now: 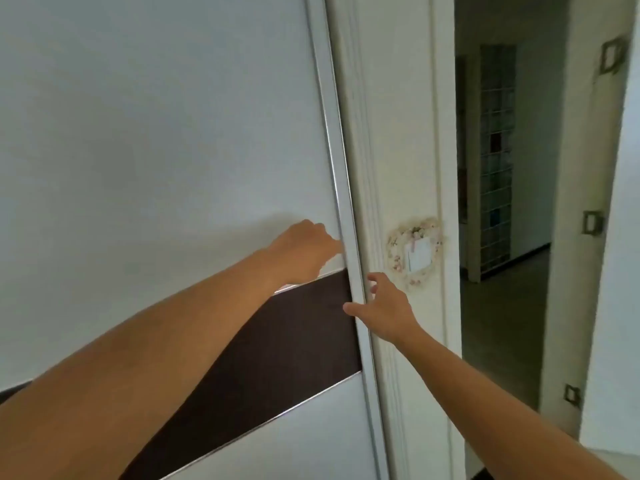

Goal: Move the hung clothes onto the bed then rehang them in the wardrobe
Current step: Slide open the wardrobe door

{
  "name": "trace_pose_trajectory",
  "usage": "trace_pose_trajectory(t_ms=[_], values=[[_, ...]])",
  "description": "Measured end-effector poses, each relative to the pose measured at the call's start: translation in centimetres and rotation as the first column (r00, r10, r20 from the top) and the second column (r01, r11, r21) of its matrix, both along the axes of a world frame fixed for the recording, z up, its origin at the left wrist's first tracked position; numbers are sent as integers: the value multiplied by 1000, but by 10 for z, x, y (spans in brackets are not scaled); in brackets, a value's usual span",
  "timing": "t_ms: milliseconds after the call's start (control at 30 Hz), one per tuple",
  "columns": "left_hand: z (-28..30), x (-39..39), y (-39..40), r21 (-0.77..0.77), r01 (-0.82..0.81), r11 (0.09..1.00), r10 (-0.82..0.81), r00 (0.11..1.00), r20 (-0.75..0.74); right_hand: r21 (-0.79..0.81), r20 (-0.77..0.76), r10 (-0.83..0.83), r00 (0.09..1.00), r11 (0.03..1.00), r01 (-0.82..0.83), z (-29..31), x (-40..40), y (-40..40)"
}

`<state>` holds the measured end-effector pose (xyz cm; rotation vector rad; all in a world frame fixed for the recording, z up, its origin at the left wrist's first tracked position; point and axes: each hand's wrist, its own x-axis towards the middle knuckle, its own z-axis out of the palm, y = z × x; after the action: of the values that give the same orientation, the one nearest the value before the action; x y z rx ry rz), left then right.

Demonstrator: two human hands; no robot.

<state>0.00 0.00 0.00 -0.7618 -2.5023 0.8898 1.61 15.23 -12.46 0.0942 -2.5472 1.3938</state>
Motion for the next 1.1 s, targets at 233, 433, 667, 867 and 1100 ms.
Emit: trace_pose_trajectory(t_ms=[233,433,667,867,1100], values=[[-9,-51,35,-397,218,891,-267,961,-71,-76,-30,-118,993,990,115,-28,-30,-18],[-10,-82,39,-450,219,865,-277,959,-65,-103,-47,-106,993,990,101,-41,-63,-28],[-10,-100,44,-467,266,843,-353,929,-108,-71,-106,-190,976,980,184,-51,-84,-35],[-13,-108,37,-479,277,833,-373,921,-117,-142,-154,-286,946,954,265,-56,-95,-47],[-19,-94,20,-470,204,859,-298,945,-134,-123,-199,-284,938,957,264,-60,-92,-67]])
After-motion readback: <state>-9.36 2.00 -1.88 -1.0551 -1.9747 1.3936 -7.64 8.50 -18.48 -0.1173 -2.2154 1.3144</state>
